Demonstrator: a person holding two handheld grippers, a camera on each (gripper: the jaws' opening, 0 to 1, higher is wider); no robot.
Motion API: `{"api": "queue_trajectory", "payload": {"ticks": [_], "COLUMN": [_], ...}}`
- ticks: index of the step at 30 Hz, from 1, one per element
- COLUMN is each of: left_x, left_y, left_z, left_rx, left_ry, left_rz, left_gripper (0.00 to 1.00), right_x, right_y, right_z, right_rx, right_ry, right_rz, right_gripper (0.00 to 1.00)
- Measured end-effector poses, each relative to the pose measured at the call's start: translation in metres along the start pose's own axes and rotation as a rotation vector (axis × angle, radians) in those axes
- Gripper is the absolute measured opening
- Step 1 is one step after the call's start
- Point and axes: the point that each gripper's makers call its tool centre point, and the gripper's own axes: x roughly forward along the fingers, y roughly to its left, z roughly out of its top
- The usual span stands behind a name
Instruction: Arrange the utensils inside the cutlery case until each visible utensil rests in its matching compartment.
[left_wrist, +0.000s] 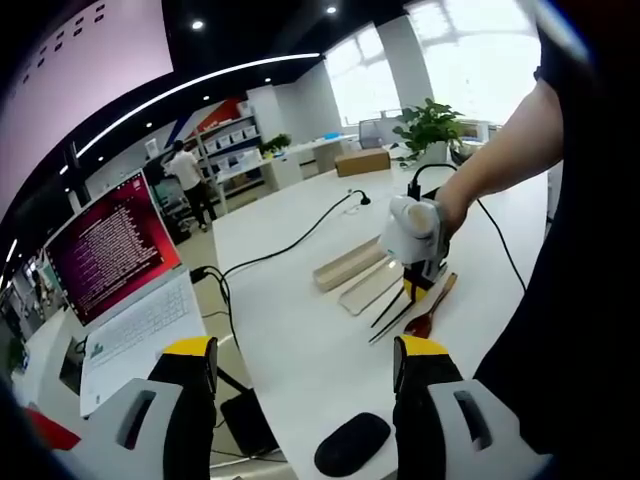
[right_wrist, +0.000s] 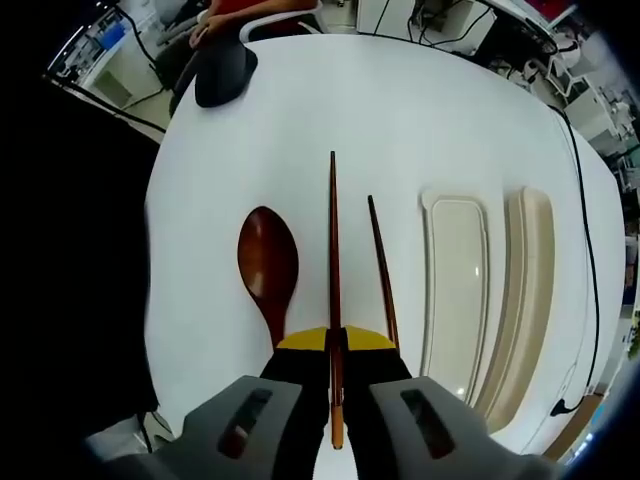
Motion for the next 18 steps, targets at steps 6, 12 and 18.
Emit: {"api": "queue_trajectory", "payload": {"ticks": [6,12,18], "left_x": [0.0014,0.004,0.0058], "left_y": [-0.0014,-0.0052,-0.0075], "left_z": [-0.0038,-0.0004,0.0017], "left_rx": [-0.002,-0.004,-0.002], "left_ry": [0.009,0.001,0.002], "left_rz": [-0.007,-0.021,-0.032], "left_gripper": [0.73,0.73,0.73], "right_x": [-0.0033,-0.0038,-0.0059], "right_y": [0.0005,-0.0033,-0.0029], "right_z": [-0.0012,-0.0022,-0.0022], "right_rx": [-0.006,-0.004,0.018], "right_ry": [-0.009,-0.021,-0.037], "right_rz": [0.001,-0.004,-0.005], "right_gripper": [0.0,0.0,0.0]}}
